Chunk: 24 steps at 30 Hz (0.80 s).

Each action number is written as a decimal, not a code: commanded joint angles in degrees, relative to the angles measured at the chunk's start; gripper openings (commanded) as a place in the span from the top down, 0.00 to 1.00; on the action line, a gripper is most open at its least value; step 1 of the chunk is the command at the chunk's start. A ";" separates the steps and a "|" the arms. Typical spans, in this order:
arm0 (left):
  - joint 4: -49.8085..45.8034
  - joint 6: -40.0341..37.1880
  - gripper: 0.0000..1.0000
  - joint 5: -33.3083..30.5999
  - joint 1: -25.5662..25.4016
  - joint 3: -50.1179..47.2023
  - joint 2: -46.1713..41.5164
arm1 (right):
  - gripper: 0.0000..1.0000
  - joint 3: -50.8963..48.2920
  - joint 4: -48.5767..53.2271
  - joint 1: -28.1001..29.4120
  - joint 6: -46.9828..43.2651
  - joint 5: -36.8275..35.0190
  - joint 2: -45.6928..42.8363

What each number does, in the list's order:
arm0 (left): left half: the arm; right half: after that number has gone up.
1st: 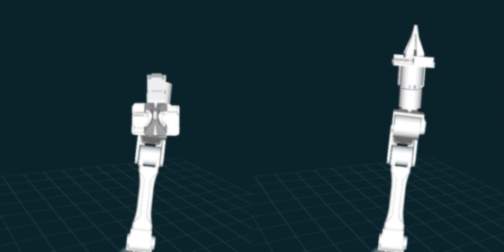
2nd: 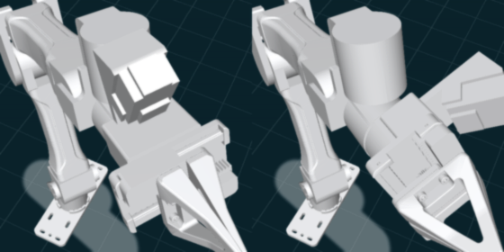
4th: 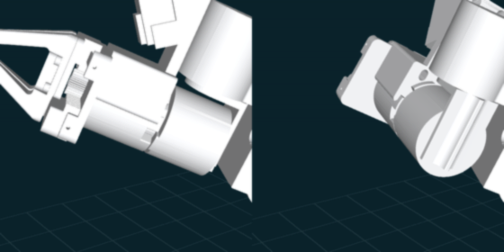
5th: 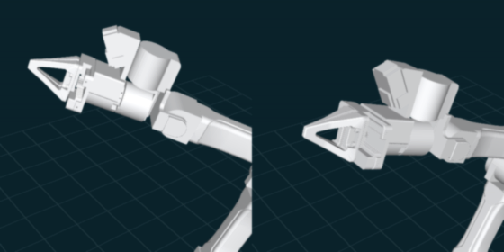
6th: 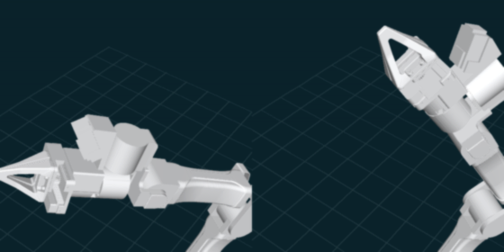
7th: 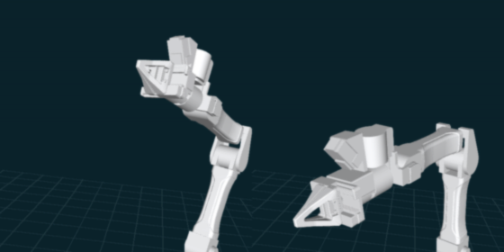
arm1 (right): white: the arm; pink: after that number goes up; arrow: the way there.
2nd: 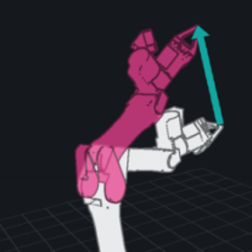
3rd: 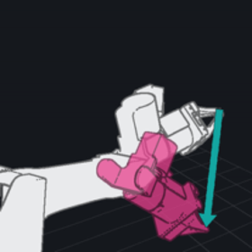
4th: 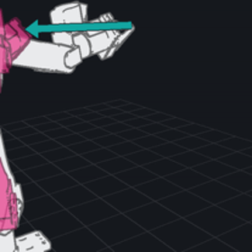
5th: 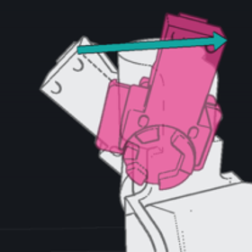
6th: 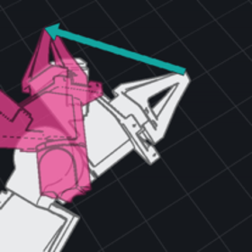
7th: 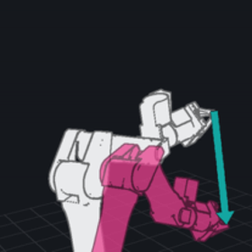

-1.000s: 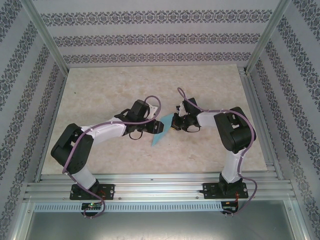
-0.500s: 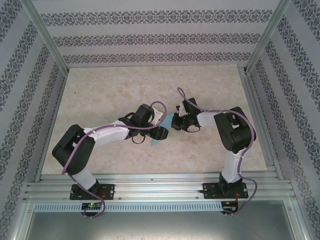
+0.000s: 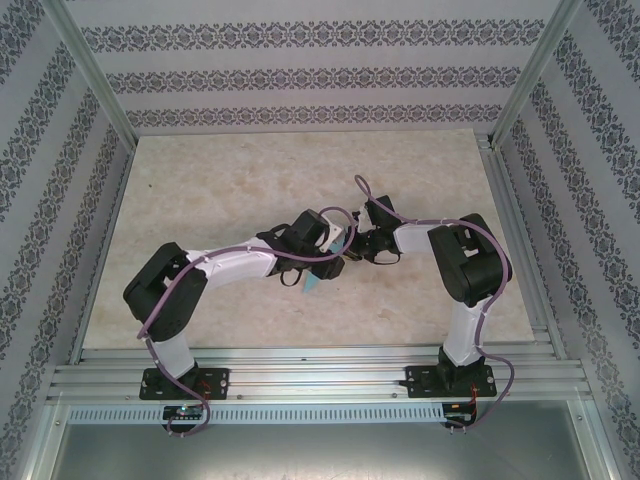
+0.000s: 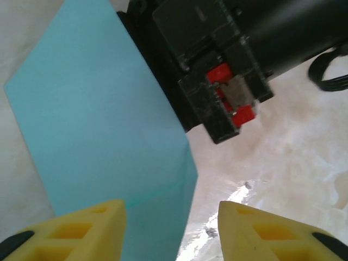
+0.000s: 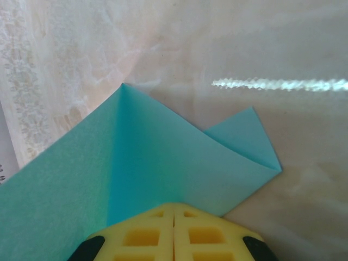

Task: Fold a paper plane with a square sheet of paper (fold left side to right side)

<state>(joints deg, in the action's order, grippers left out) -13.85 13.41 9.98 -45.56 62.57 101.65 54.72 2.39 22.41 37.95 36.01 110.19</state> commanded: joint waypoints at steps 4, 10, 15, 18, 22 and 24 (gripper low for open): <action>-3.74 -2.28 0.76 -3.54 -0.64 2.12 0.36 | 0.93 -0.56 3.75 0.79 -1.30 -2.44 3.27; -1.15 -0.93 0.92 1.42 2.09 0.80 -1.34 | 0.93 -0.66 4.14 0.80 -1.74 -2.52 3.19; 0.53 -0.67 0.95 7.15 4.54 0.00 -1.22 | 0.93 -0.59 4.29 0.83 -2.00 -2.44 3.27; 1.76 -0.67 0.97 11.11 5.90 -0.39 -0.28 | 0.93 -0.54 4.52 0.85 -2.18 -2.26 3.27; 4.01 -0.04 0.97 15.07 8.01 -1.66 0.49 | 0.93 -0.49 4.91 0.83 -2.62 -2.26 3.38; 5.32 0.38 0.97 16.94 9.19 -2.48 0.49 | 0.93 -0.42 5.14 0.79 -2.85 -2.26 3.45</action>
<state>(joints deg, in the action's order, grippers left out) -12.86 12.67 22.06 -38.09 61.43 101.91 55.02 2.98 22.39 37.32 36.05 110.32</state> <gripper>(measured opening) 0.047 0.068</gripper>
